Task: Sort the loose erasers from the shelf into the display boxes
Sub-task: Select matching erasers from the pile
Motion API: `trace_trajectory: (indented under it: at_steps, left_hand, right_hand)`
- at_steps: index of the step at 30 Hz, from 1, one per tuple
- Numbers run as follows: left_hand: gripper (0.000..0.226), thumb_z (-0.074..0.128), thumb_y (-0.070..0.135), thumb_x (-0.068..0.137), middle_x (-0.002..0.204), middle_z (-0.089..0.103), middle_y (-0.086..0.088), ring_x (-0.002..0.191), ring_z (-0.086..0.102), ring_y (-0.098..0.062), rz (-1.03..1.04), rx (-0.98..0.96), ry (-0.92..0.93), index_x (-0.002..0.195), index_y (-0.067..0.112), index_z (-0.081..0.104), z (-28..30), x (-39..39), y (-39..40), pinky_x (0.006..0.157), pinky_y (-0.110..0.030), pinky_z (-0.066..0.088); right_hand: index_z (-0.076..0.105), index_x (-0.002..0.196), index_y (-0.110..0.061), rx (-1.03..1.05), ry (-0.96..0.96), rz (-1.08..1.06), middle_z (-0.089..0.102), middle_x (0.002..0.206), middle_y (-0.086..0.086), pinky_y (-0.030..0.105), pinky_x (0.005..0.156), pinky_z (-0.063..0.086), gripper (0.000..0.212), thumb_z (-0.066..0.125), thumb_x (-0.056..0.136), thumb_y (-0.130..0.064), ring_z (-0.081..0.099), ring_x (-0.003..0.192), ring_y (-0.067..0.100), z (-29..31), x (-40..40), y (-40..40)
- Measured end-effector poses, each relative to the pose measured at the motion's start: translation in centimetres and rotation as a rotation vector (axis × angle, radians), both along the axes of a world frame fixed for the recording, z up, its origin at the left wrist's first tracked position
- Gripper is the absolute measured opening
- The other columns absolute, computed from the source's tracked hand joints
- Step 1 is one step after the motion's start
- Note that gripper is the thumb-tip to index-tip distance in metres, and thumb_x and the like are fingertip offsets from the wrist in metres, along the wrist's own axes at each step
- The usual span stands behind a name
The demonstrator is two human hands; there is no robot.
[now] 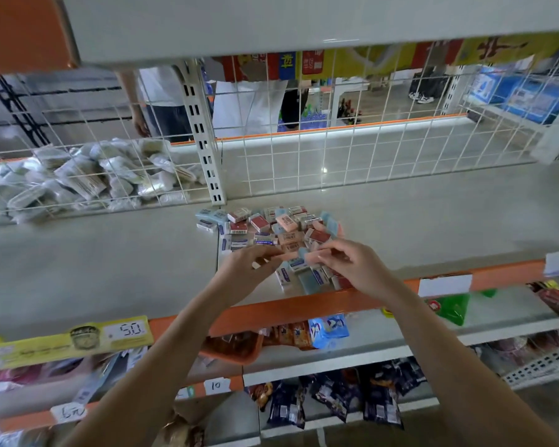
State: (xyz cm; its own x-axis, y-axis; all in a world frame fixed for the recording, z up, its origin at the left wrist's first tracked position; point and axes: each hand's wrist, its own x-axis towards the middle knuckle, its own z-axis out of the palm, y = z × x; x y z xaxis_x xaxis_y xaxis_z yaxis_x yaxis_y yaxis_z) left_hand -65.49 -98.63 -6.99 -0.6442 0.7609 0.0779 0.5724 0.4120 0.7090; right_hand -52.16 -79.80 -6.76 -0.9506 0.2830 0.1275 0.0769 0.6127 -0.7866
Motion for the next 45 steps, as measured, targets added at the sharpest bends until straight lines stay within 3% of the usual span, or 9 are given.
trace_trajectory:
  at_steps: [4, 7, 12, 19, 25, 31, 38, 43, 45]
  left_hand:
    - [0.020, 0.053, 0.026, 0.094, 0.089, 0.066, -0.001, 0.075, 0.056, -0.010, -0.026, 0.037, -0.198, 0.109, 0.022, 0.064, 0.2, 0.1, -0.4, 0.067, -0.023, 0.046]
    - [0.015, 0.050, 0.021, 0.096, 0.078, 0.065, 0.007, 0.064, 0.055, -0.001, -0.021, 0.093, -0.286, 0.098, 0.025, 0.064, 0.3, 0.1, -0.9, 0.059, -0.016, 0.045]
    - [0.018, 0.047, 0.020, 0.097, 0.069, 0.063, 0.005, 0.058, 0.050, -0.004, 0.087, 0.143, -0.399, 0.093, 0.019, 0.064, 0.6, -0.3, -2.8, 0.055, -0.017, 0.042]
    - [0.024, 0.047, 0.018, 0.097, 0.060, 0.063, 0.008, 0.051, 0.048, -0.003, 0.248, 0.179, -0.444, 0.080, 0.016, 0.064, 1.5, -1.9, -9.4, 0.050, -0.016, 0.039]
    - [0.025, 0.046, 0.013, 0.097, 0.056, 0.062, 0.008, 0.047, 0.046, 0.000, 0.408, 0.257, -0.414, 0.077, 0.012, 0.061, 2.4, -3.0, -20.0, 0.047, -0.014, 0.036]
    - [0.026, 0.046, 0.013, 0.097, 0.050, 0.061, 0.010, 0.044, 0.047, 0.001, 0.597, 0.301, -0.388, 0.075, 0.013, 0.060, 3.1, -3.8, -34.4, 0.045, -0.013, 0.037]
    - [0.027, 0.046, 0.016, 0.098, 0.065, 0.060, -0.001, 0.049, 0.049, -0.002, 0.708, 0.229, -0.300, 0.074, 0.018, 0.060, 4.6, -6.2, -52.1, 0.048, -0.016, 0.040]
    - [0.025, 0.047, 0.017, 0.098, 0.062, 0.061, 0.006, 0.049, 0.046, -0.001, 0.764, 0.189, -0.285, 0.082, 0.005, 0.063, 4.5, -9.1, -61.2, 0.050, -0.016, 0.040]
    - [0.026, 0.047, 0.017, 0.098, 0.058, 0.062, 0.009, 0.049, 0.047, -0.001, 0.775, 0.210, -0.297, 0.080, 0.008, 0.064, 4.3, -10.7, -63.9, 0.050, -0.015, 0.040]
  right_hand:
    - [0.062, 0.108, -0.016, -0.034, -0.043, -0.022, 0.065, 0.088, -0.002, 0.019, 0.061, 0.047, 0.023, 0.052, 0.093, -0.030, 0.062, 0.076, 0.012, -0.1, -0.5, -1.0]
    - [0.062, 0.111, -0.016, -0.094, -0.061, -0.047, 0.064, 0.085, -0.004, 0.019, 0.060, 0.046, 0.025, 0.051, 0.094, -0.030, 0.060, 0.073, 0.008, -0.3, -1.0, -1.7]
    - [0.061, 0.108, -0.017, -0.214, -0.074, -0.051, 0.065, 0.088, -0.007, 0.014, 0.063, 0.045, 0.021, 0.052, 0.094, -0.030, 0.061, 0.079, 0.006, -0.6, -2.3, -3.2]
    - [0.061, 0.095, -0.019, -0.322, -0.135, 0.167, 0.065, 0.082, -0.001, 0.012, 0.061, 0.048, 0.011, 0.050, 0.096, -0.021, 0.058, 0.067, 0.004, 0.9, -5.7, -8.9]
    - [0.062, 0.100, -0.014, -0.314, -0.183, 0.348, 0.064, 0.077, -0.003, 0.015, 0.063, 0.047, 0.014, 0.049, 0.097, -0.016, 0.057, 0.065, 0.005, 2.2, -10.7, -18.2]
    - [0.063, 0.081, -0.021, -0.291, -0.170, 0.512, 0.062, 0.067, -0.008, 0.011, 0.056, 0.042, 0.020, 0.051, 0.095, -0.013, 0.053, 0.053, -0.003, 2.8, -15.7, -32.3]
    - [0.063, 0.080, -0.020, -0.338, -0.180, 0.641, 0.063, 0.068, 0.001, 0.017, 0.055, 0.044, 0.022, 0.049, 0.095, -0.011, 0.053, 0.056, 0.009, 3.8, -21.0, -49.3]
    - [0.064, 0.084, -0.021, -0.310, -0.204, 0.704, 0.063, 0.071, 0.000, 0.026, 0.061, 0.045, 0.019, 0.050, 0.096, -0.015, 0.054, 0.061, 0.013, 4.4, -24.7, -58.4]
    - [0.063, 0.083, -0.021, -0.298, -0.213, 0.716, 0.062, 0.068, -0.004, 0.027, 0.058, 0.041, 0.018, 0.051, 0.096, -0.017, 0.051, 0.059, 0.013, 4.8, -26.4, -61.2]
